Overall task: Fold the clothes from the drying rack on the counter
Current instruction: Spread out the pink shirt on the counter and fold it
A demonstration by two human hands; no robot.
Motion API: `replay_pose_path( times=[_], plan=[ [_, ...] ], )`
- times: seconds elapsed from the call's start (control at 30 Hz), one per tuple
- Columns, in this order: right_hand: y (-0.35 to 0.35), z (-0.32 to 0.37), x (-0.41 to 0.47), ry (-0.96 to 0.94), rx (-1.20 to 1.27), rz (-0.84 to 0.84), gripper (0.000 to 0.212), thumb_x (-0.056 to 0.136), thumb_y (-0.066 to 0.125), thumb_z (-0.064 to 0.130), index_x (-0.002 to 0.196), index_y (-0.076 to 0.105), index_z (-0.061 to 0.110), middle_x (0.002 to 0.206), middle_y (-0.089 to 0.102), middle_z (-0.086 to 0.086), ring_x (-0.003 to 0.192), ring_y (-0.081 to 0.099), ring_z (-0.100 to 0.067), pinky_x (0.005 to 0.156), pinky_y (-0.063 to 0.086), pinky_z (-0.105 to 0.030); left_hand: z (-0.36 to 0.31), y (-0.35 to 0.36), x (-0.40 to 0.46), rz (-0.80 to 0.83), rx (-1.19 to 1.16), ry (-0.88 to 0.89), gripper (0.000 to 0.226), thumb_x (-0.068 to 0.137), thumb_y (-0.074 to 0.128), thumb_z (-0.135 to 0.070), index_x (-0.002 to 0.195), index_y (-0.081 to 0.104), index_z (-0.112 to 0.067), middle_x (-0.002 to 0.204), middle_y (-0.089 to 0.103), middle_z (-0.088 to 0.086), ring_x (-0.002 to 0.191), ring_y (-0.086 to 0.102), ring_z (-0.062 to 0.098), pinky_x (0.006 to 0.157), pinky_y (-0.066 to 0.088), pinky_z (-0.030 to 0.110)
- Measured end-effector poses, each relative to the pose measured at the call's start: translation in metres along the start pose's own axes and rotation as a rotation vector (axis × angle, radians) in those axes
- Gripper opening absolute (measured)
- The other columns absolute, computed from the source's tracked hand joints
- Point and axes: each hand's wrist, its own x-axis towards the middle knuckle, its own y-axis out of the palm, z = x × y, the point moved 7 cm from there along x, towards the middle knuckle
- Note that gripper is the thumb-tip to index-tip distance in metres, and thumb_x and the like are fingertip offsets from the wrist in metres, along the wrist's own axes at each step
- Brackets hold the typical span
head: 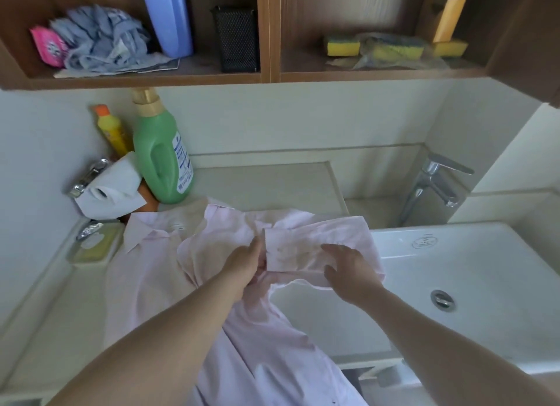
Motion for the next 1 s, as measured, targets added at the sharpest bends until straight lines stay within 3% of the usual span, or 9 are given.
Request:
replay_pose_path(
  times=[0.13, 0.23, 0.3, 0.37, 0.5, 0.63, 0.73, 0.87, 1.0],
  plan=[
    [-0.026, -0.050, 0.005, 0.278, 0.100, -0.196, 0.046, 0.097, 0.052, 0.033, 0.142, 0.053, 0.027, 0.146, 0.051, -0.003, 0.132, 0.043, -0.031, 0.108, 0.042, -0.045, 0.000, 0.000, 0.008, -0.021, 0.068, -0.005, 0.042, 0.095, 0.058, -0.043, 0.081, 0.071, -0.005, 0.084, 0.073, 0.013, 0.071, 0.062, 0.028, 0.066, 0.041, 0.029],
    [-0.032, -0.092, 0.006, 0.531, 0.263, -0.185, 0.054, 0.098, 0.052, 0.041, 0.148, 0.044, 0.021, 0.144, 0.050, -0.012, 0.128, 0.048, -0.037, 0.105, 0.043, -0.047, -0.006, 0.011, 0.007, -0.019, 0.089, 0.002, 0.019, 0.097, 0.062, -0.027, 0.091, 0.067, -0.010, 0.084, 0.064, 0.006, 0.071, 0.058, 0.020, 0.061, 0.041, 0.026],
    [-0.025, -0.109, 0.005, 0.659, 0.480, -0.135, 0.055, 0.098, 0.053, 0.039, 0.145, 0.046, 0.012, 0.132, 0.057, -0.014, 0.107, 0.060, -0.034, 0.092, 0.053, -0.044, -0.010, 0.018, 0.007, -0.033, 0.123, 0.034, 0.010, 0.097, 0.063, -0.024, 0.094, 0.065, -0.015, 0.084, 0.064, 0.000, 0.076, 0.061, 0.019, 0.068, 0.046, 0.027],
    [-0.015, -0.118, 0.004, 0.736, 0.696, -0.082, 0.040, 0.098, 0.056, 0.032, 0.125, 0.061, 0.003, 0.112, 0.061, -0.015, 0.086, 0.061, -0.029, 0.079, 0.059, -0.042, -0.010, 0.020, 0.009, -0.068, 0.159, 0.054, 0.005, 0.097, 0.063, -0.023, 0.095, 0.063, -0.018, 0.083, 0.062, -0.005, 0.079, 0.061, 0.019, 0.080, 0.050, 0.031],
    [-0.014, -0.123, 0.013, 0.665, 0.779, -0.061, 0.014, 0.094, 0.058, 0.018, 0.091, 0.069, 0.010, 0.105, 0.068, -0.020, 0.082, 0.062, -0.030, 0.070, 0.060, -0.039, -0.015, 0.020, 0.008, -0.110, 0.167, 0.103, 0.010, 0.096, 0.064, -0.023, 0.087, 0.062, -0.021, 0.078, 0.059, -0.009, 0.083, 0.060, 0.023, 0.081, 0.048, 0.030],
    [-0.058, -0.128, 0.026, 0.579, 0.580, -0.339, 0.020, 0.097, 0.046, 0.020, 0.091, 0.063, 0.011, 0.079, 0.061, -0.008, 0.065, 0.052, -0.024, 0.054, 0.042, -0.032, -0.023, 0.028, 0.008, -0.067, 0.310, 0.158, 0.022, 0.092, 0.063, -0.023, 0.073, 0.073, -0.015, 0.079, 0.073, 0.003, 0.076, 0.065, 0.022, 0.071, 0.049, 0.029],
    [-0.051, -0.138, 0.032, 0.641, 0.696, -0.292, 0.023, 0.096, 0.045, 0.022, 0.096, 0.065, 0.011, 0.083, 0.063, -0.010, 0.069, 0.056, -0.029, 0.056, 0.046, -0.029, -0.022, 0.036, 0.009, -0.029, 0.416, 0.150, 0.027, 0.092, 0.056, -0.027, 0.080, 0.074, -0.010, 0.082, 0.072, 0.010, 0.070, 0.063, 0.024, 0.063, 0.045, 0.028],
    [-0.031, -0.148, 0.033, 0.707, 0.811, -0.161, 0.017, 0.090, 0.051, 0.014, 0.097, 0.065, 0.007, 0.089, 0.062, -0.013, 0.072, 0.057, -0.029, 0.054, 0.046, -0.028, -0.024, 0.043, 0.013, -0.031, 0.598, 0.149, 0.039, 0.083, 0.041, -0.054, 0.075, 0.059, -0.021, 0.084, 0.068, 0.001, 0.090, 0.066, 0.033, 0.086, 0.055, 0.040],
    [-0.061, -0.149, 0.038, 0.613, 0.690, -0.382, 0.018, 0.091, 0.047, 0.018, 0.098, 0.063, 0.012, 0.083, 0.062, -0.009, 0.066, 0.052, -0.028, 0.056, 0.041, -0.031, -0.031, 0.058, 0.005, 0.033, 0.685, 0.205, 0.031, 0.082, 0.048, -0.053, 0.087, 0.065, -0.027, 0.087, 0.068, -0.008, 0.095, 0.062, 0.025, 0.091, 0.054, 0.041]
  ],
)
